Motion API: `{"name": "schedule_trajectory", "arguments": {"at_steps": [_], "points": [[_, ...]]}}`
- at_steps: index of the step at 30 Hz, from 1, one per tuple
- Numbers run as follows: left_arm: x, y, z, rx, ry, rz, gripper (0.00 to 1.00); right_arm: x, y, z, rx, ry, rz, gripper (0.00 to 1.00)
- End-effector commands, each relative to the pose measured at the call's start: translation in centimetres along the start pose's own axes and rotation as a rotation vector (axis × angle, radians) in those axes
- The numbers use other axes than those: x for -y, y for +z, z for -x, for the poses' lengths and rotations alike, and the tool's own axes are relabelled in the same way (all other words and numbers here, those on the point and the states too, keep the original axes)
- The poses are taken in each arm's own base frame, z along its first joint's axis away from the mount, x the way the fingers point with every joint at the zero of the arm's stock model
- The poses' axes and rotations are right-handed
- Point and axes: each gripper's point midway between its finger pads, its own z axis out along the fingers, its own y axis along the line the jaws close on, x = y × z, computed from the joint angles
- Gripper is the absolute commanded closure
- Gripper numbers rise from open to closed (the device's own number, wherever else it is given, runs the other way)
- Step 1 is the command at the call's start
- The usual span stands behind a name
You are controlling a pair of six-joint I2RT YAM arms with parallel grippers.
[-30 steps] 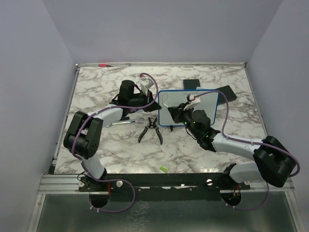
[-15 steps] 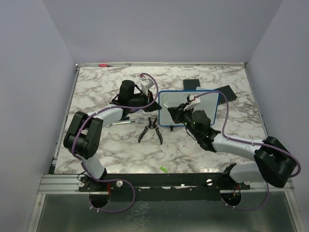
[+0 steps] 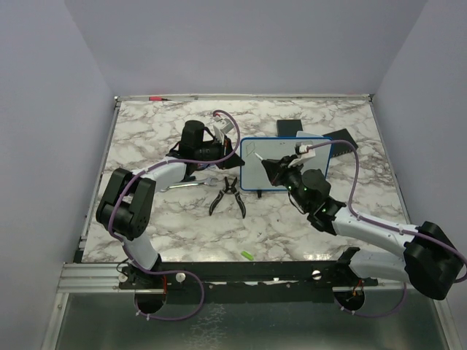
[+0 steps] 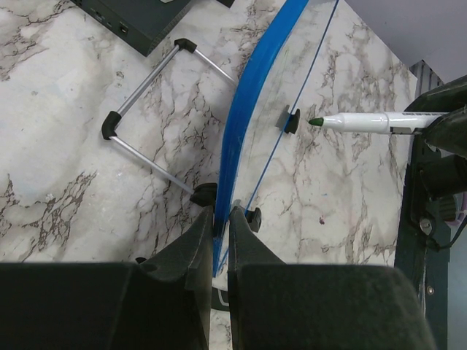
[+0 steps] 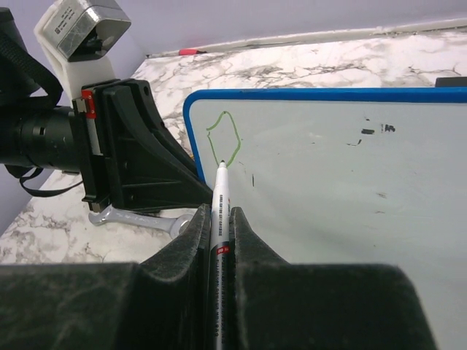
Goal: Write a sentence on the whiteboard
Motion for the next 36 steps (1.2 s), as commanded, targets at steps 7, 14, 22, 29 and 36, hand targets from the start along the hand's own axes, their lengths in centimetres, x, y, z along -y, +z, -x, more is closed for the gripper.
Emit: {"name": "schedule_trajectory", "arguments": {"at_steps": [7,14,22,29,36], "points": [[-0.6,0.2,-0.1,-0.015,-0.002,0.034,1.00,1.4,-0.5,-0.3,-0.006,-0.023,-0.037,0.99],[-0.7,0.2,-0.2,-0.018,-0.003,0.037,1.00,1.4,-0.3,-0.4,-0.007,-0.022,-0.009,0.99],[-0.7,0.3,-0.3,-0.022,-0.005,0.035,1.00,1.2,0.2,-0.8,-0.011,-0.026,0.000,0.99],[-0.8,0.3,-0.3,-0.022,-0.005,0.035,1.00,1.1,0.6,-0.5,0.007,-0.029,-0.001,0.99],[-0.7,0.3,-0.3,-0.022,-0.005,0.033,1.00,1.0,1.0,-0.1,0.024,-0.026,0.000,0.99]]}}
